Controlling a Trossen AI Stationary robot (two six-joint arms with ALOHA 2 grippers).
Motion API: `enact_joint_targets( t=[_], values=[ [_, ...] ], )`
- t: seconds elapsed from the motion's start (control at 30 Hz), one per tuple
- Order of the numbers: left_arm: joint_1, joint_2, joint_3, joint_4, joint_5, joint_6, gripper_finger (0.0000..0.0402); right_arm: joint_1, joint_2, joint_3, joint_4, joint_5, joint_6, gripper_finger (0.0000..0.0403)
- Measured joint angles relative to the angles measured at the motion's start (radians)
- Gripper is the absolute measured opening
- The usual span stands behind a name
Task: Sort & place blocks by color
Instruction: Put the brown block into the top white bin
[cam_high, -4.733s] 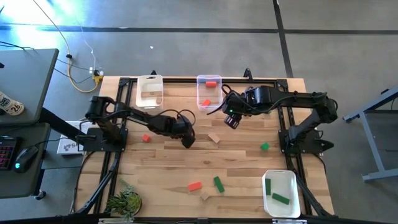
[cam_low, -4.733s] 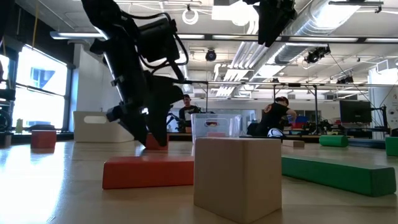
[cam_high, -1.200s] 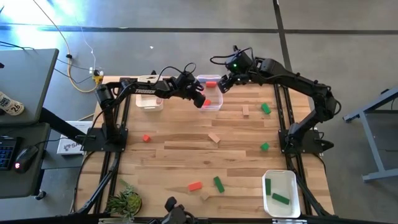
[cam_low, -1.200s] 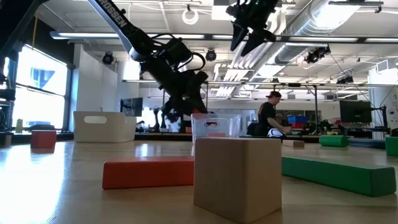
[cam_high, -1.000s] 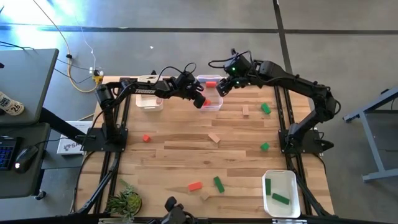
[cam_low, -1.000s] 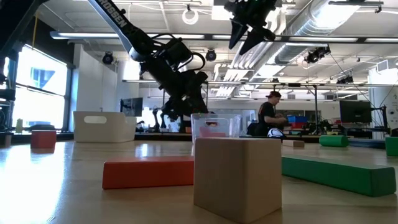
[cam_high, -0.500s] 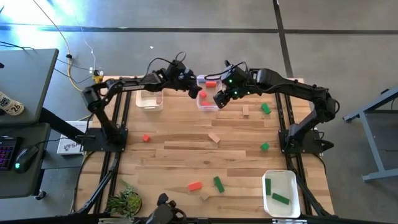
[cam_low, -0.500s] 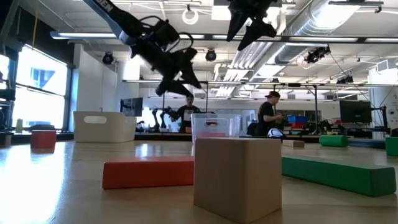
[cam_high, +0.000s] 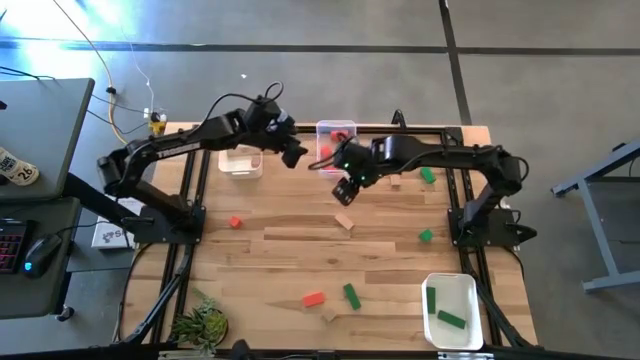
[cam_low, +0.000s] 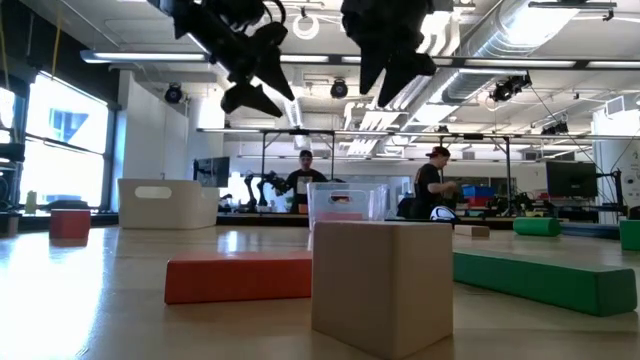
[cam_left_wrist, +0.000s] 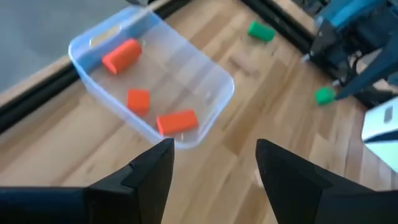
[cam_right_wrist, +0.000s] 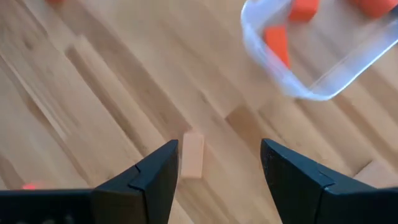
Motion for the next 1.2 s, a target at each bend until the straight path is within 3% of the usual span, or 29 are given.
enact_joint_targets(
  t=[0.17, 0.43, 1.2],
  values=[
    [-0.031, -0.041, 0.0, -0.108, -0.003, 0.0, 0.0214, 0.045, 0.069, 0.0, -0.024, -0.006, 0.023, 0.0213],
    [-0.065, -0.065, 0.0, -0.147, -0.003, 0.001, 0.0214, 0.078, 0.189, 0.0, -0.03, -0.094, 0.05, 0.0213],
    [-0.066, -0.064, 0.0, -0.205, -0.082, 0.012, 0.0214, 0.103, 0.42, -0.001, -0.035, -0.083, 0.083, 0.0213]
  ],
)
